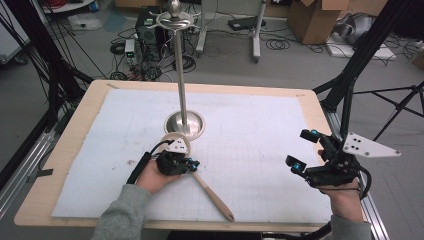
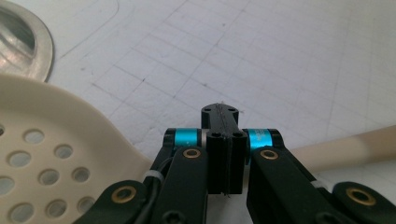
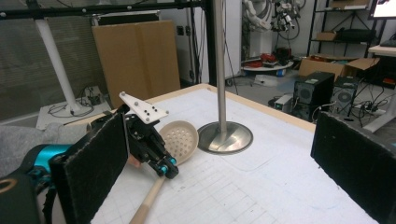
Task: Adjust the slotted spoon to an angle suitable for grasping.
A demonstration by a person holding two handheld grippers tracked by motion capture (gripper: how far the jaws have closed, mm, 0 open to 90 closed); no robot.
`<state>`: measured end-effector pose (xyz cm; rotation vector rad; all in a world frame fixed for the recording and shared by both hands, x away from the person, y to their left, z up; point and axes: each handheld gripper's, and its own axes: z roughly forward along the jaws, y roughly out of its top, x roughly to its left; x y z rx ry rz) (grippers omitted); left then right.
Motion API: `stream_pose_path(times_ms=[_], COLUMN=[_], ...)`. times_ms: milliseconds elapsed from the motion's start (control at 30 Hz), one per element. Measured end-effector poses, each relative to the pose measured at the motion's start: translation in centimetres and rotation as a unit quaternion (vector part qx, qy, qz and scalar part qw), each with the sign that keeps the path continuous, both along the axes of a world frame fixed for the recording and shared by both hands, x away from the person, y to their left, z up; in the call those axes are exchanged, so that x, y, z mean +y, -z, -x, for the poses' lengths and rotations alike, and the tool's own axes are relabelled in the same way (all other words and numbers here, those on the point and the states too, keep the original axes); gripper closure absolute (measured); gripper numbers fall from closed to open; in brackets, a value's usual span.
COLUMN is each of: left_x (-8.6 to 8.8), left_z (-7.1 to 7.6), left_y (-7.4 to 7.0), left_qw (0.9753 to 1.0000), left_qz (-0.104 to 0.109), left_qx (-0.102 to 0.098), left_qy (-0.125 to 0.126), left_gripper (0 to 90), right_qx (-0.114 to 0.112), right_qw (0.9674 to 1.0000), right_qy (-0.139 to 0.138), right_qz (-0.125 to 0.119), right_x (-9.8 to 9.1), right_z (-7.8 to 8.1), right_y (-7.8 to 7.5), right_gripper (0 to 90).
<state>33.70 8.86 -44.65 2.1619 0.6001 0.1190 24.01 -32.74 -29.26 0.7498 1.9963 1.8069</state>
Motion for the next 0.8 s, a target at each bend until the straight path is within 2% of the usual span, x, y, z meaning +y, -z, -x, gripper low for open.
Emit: stream_pose_path(times_ms=[267, 500, 800], left_x=[-0.1, 0.1, 1.0], left_z=[0.2, 0.5, 0.9], left_y=[0.0, -0.3, -0.3], left_qw=[1.0, 0.9996, 0.9995], left_qz=[-0.003, -0.025, -0.023], left_qx=[-0.007, -0.015, -0.016], left_qy=[-0.003, 0.003, -0.011], left_gripper=[89.8, 89.8, 89.8], right_qx=[0.005, 0.002, 0.006], right_qw=[1.0, 1.0, 0.9999], right_qy=[-0.003, -0.002, -0.004], right_qz=[0.003, 0.005, 0.009], right_x=[0.1, 0.1, 0.2], right_z=[0.0, 0.0, 0.0], right_y=[0.1, 0.0, 0.1], right_gripper=[3.0, 3.0, 3.1])
